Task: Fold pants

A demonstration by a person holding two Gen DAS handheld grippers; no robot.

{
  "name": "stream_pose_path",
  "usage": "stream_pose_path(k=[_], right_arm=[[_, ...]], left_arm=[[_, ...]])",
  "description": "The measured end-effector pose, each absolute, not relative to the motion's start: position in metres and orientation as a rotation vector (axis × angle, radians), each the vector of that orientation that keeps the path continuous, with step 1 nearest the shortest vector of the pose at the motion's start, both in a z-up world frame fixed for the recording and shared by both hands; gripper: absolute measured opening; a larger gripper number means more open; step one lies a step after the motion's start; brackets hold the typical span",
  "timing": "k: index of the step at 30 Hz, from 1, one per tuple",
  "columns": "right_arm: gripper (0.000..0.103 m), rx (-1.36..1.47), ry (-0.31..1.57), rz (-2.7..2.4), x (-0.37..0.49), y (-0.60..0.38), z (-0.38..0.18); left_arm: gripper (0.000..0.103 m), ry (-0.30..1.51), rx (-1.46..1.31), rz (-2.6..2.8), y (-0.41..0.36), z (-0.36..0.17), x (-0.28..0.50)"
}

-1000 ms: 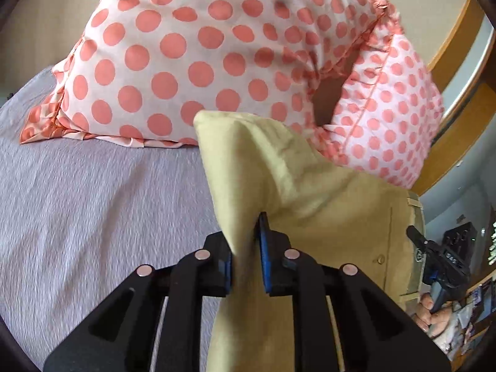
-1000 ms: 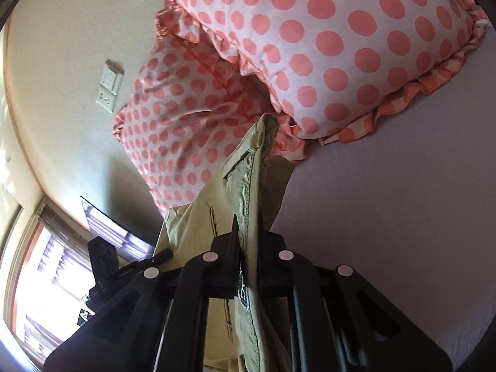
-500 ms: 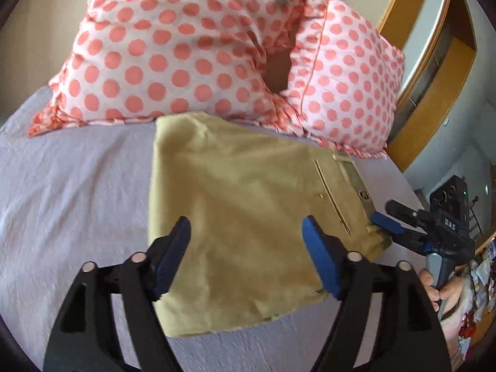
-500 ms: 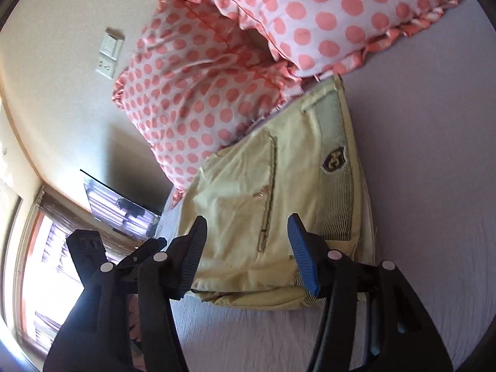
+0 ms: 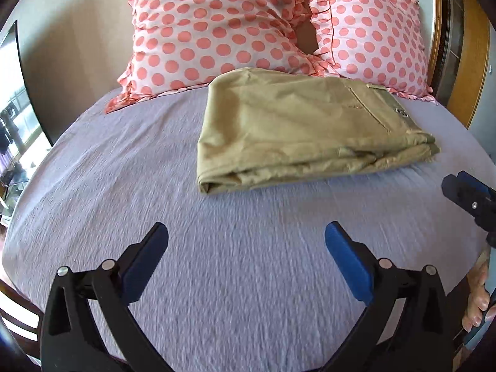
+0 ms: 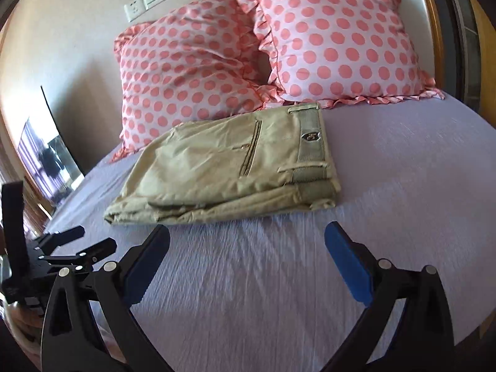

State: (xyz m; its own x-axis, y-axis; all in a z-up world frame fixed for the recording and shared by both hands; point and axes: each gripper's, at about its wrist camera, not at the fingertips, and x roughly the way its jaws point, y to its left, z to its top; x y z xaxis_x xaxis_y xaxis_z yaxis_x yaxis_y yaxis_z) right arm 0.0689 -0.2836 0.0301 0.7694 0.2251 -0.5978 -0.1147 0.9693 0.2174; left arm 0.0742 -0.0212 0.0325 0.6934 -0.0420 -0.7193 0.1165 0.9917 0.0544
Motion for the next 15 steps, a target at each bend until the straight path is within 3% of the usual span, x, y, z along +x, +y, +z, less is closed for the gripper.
stream_pose_path(k=[5, 15], right_arm=[[0.102, 0.061, 0.682, 0.121, 0.06, -0.262, 0.008], [0.102, 0.016, 0.586, 0.05, 0.045, -0.253, -0.004]], left_arm=[[0.101, 0.818, 0.041, -0.067, -0.014, 0.017, 0.06], [0.101, 0.671, 0.031, -0.05, -0.013, 0.007, 0.039]])
